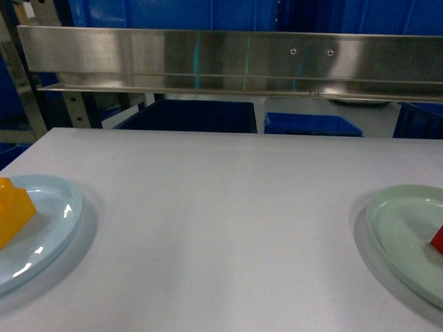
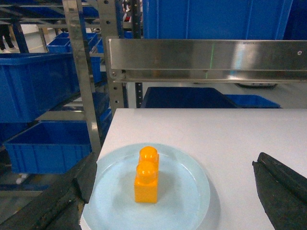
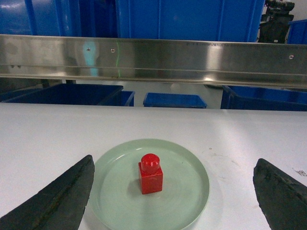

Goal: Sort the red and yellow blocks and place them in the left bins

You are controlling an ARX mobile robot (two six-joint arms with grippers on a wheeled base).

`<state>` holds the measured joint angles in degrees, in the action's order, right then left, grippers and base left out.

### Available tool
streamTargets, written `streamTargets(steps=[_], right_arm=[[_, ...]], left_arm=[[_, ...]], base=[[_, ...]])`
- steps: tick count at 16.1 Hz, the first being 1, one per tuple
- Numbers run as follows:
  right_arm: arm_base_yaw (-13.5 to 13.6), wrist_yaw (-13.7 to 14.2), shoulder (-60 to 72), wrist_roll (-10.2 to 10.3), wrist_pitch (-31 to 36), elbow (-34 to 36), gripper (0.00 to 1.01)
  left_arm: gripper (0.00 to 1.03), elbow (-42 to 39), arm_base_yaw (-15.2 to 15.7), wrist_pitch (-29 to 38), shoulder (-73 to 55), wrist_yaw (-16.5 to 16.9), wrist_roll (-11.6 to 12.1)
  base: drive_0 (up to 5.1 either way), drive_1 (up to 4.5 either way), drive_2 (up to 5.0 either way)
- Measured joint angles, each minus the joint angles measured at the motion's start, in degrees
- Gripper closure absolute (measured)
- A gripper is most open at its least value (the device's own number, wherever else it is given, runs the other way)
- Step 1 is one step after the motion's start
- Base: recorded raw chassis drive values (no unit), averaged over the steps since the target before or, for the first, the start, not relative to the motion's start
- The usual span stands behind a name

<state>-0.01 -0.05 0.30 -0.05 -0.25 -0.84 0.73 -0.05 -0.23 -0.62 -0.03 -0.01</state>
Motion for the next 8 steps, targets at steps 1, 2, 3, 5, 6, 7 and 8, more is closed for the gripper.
streamTargets(steps=[1, 2, 3, 5, 6, 7, 8], right_arm=[[0.0, 0.02, 0.0, 0.0, 0.0, 0.0, 0.03], [0.0, 0.0, 0.0, 0.0, 0.0, 0.0, 0.03], [0.0, 0.02, 0.0, 0.0, 0.0, 0.0, 0.03], [0.0, 0.0, 0.0, 0.0, 0.0, 0.0, 0.03], [0.0, 0.0, 0.0, 0.0, 0.0, 0.0, 0.03], [0.0, 0.0, 0.0, 0.0, 0.0, 0.0, 0.03], [0.0, 0.0, 0.0, 0.0, 0.0, 0.0, 0.03]], left_arm=[[0.05, 0.0, 0.0, 0.02, 0.0, 0.0, 0.0], [0.05, 0.0, 0.0, 0.0, 0.0, 0.0, 0.0], [0.05, 0.0, 0.0, 0.02, 0.0, 0.0, 0.0], [0.05, 0.0, 0.0, 0.0, 0.0, 0.0, 0.0], [0.05, 0.0, 0.0, 0.0, 0.0, 0.0, 0.0], [0.05, 0.0, 0.0, 0.0, 0.0, 0.0, 0.0], [0.05, 0.0, 0.0, 0.02, 0.0, 0.0, 0.0]], base=[[0.0, 0.0, 0.0], [0.0, 0.0, 0.0], [0.0, 0.0, 0.0], [0.0, 0.0, 0.0], [0.0, 0.0, 0.0], [0.0, 0.0, 0.0], [0.0, 0.0, 0.0]])
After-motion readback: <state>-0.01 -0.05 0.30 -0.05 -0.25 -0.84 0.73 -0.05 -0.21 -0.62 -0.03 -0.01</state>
